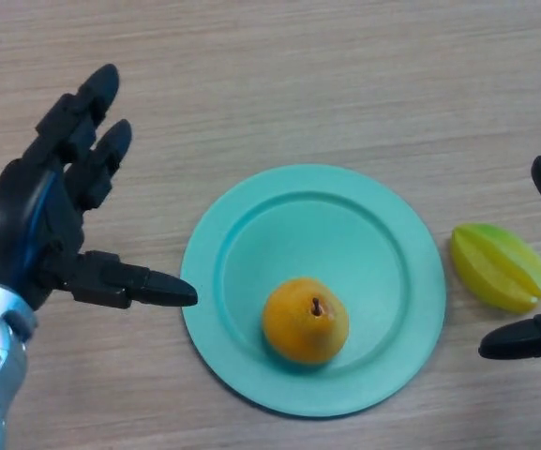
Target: Pick up the yellow pear and place it on the plate
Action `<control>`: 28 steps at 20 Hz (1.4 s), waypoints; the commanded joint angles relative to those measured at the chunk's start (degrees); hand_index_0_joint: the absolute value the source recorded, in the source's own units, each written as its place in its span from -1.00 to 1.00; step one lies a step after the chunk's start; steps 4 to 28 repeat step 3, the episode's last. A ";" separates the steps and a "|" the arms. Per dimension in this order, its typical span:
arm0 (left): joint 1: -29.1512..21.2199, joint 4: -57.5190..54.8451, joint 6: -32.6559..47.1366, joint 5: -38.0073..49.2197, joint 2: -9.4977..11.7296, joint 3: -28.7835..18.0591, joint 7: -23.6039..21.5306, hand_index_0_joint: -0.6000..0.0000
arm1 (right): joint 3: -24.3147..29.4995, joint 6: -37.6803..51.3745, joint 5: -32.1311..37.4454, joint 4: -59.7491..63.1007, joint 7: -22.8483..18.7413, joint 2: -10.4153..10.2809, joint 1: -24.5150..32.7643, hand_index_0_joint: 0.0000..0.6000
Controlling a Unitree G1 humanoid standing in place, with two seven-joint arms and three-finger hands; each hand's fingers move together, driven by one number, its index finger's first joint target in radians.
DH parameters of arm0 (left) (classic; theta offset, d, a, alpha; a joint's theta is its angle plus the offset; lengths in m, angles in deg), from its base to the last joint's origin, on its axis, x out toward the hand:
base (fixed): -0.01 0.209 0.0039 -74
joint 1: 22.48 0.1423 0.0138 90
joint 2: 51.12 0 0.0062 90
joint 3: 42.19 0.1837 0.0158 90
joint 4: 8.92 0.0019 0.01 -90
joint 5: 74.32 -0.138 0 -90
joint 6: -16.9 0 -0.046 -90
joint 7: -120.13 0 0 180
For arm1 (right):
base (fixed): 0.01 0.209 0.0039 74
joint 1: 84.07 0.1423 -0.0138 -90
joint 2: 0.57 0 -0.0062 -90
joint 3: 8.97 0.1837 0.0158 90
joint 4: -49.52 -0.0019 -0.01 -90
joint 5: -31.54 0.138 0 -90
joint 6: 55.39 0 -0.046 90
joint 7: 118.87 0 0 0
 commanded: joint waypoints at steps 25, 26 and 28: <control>0.02 -3.95 8.38 1.68 1.76 -3.94 -0.83 1.00 | 1.65 11.59 0.56 -0.17 -0.08 3.29 3.24 -1.00; 0.02 -3.95 8.38 1.68 1.76 -3.94 -0.83 1.00 | 1.65 11.59 0.56 -0.17 -0.08 3.29 3.24 -1.00; 0.02 -3.95 8.38 1.68 1.76 -3.94 -0.83 1.00 | 1.65 11.59 0.56 -0.17 -0.08 3.29 3.24 -1.00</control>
